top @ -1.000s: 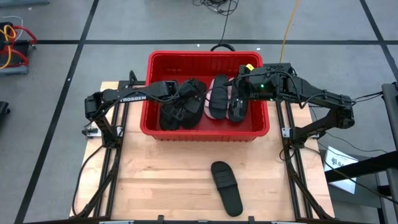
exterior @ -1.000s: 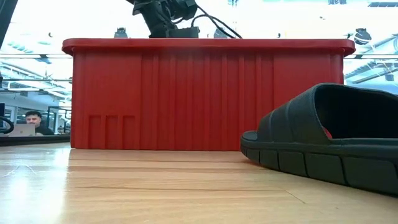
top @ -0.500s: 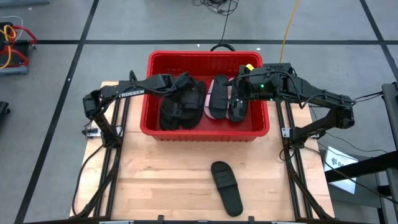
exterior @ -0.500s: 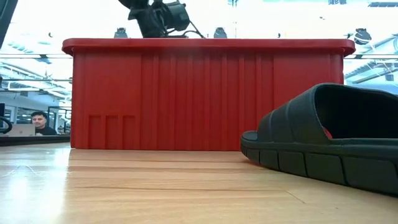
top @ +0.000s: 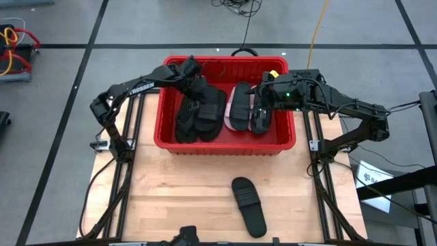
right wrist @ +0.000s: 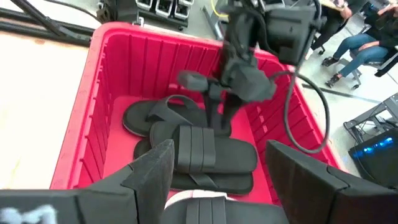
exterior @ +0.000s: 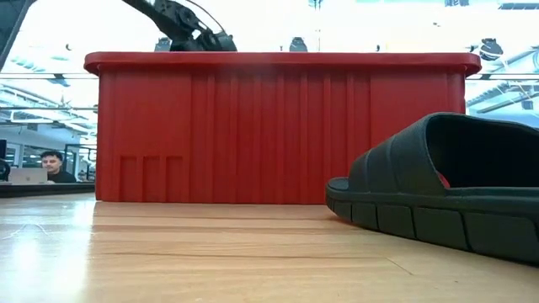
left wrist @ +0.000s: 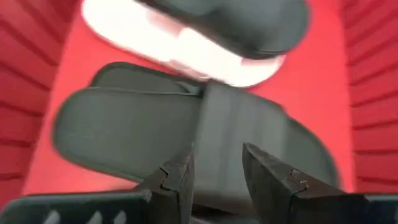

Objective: Pick and place slides into bin
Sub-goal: Put the black slide into the red bin

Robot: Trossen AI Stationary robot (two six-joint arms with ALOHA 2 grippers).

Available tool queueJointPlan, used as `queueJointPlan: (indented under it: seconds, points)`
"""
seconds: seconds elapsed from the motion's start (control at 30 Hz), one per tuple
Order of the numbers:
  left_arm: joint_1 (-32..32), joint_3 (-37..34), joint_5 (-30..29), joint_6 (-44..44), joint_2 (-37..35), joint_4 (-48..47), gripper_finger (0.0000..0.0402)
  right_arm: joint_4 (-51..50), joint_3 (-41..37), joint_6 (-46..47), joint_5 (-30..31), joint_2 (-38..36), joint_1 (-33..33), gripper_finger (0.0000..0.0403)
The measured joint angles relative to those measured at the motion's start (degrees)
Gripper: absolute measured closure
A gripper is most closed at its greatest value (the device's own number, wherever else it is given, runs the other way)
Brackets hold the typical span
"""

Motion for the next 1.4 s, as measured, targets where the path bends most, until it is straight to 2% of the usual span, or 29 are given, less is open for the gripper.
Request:
queueJointPlan:
  seconds: [0.37, 0.57, 1.1, 1.4]
  points:
    - [2.3, -0.1, 1.6, -0.7, 4.2, -0.3, 0.0273, 9.7, -8.3, -5.1, -0.1, 0.0, 0.0, 0.0161]
    - [2.2, -0.1, 3.7, 1.0, 4.1, -0.6, 0.0273, 11.7, -8.4, -5.6, -0.2, -0.1, 0.0, 0.0161]
    - [2.6, 0.0, 3.4, 1.4, 7.1, -1.3, 0.0273, 11.5, -8.4, -5.6, -0.2, 0.0, 0.0, 0.0161]
    - [2.3, 0.0, 8.0, 1.4, 7.2, -6.0, 0.0273, 11.5, -8.4, -5.8, -0.2, 0.0, 0.0, 0.0161]
